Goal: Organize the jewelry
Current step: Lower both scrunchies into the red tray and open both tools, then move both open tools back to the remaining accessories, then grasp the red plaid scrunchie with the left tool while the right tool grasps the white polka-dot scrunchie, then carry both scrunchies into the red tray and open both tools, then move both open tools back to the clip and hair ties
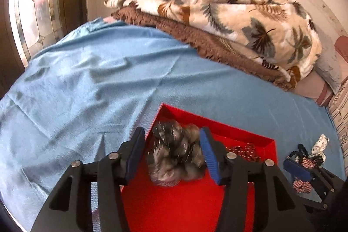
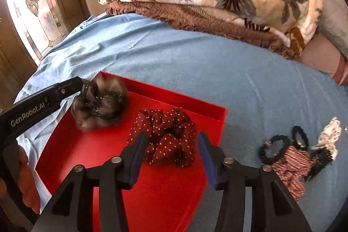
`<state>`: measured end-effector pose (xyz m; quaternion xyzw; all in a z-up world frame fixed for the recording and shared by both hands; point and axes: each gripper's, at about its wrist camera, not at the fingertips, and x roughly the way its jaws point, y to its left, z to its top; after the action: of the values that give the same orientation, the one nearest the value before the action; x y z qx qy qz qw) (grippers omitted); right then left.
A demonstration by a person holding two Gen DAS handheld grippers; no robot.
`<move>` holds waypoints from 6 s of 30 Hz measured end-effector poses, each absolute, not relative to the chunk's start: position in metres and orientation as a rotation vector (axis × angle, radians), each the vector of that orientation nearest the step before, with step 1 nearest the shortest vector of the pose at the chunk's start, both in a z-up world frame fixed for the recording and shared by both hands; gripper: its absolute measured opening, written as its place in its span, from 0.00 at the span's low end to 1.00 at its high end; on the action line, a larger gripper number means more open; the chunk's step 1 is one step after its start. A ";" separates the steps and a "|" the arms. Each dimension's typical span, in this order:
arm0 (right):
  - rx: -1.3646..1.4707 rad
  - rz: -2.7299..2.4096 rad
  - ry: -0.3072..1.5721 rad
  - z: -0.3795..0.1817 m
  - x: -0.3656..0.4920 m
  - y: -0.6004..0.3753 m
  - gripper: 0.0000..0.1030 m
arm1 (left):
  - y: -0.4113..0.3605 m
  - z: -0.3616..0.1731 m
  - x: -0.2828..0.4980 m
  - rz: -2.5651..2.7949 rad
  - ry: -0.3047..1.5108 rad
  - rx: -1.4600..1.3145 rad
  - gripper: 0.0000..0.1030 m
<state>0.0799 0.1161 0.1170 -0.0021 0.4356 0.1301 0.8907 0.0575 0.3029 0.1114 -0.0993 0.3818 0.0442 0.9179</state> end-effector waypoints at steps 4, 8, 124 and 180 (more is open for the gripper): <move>-0.018 0.242 0.866 0.130 0.062 0.108 0.64 | 0.300 0.122 0.043 0.060 0.751 -0.210 0.56; -0.036 0.216 0.841 0.138 0.046 0.100 0.66 | 0.298 0.135 0.025 0.005 0.717 -0.231 0.63; 0.379 0.416 0.679 0.134 -0.016 -0.051 0.08 | 0.222 0.114 -0.036 0.101 0.869 0.039 0.13; 0.156 0.049 0.796 0.106 -0.072 -0.134 0.69 | 0.198 0.127 -0.083 0.060 0.722 -0.002 0.63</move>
<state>-0.0725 -0.1344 0.1057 0.0756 0.3872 0.0239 0.9186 -0.0833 0.1976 0.1268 -0.0011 0.3533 0.0295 0.9350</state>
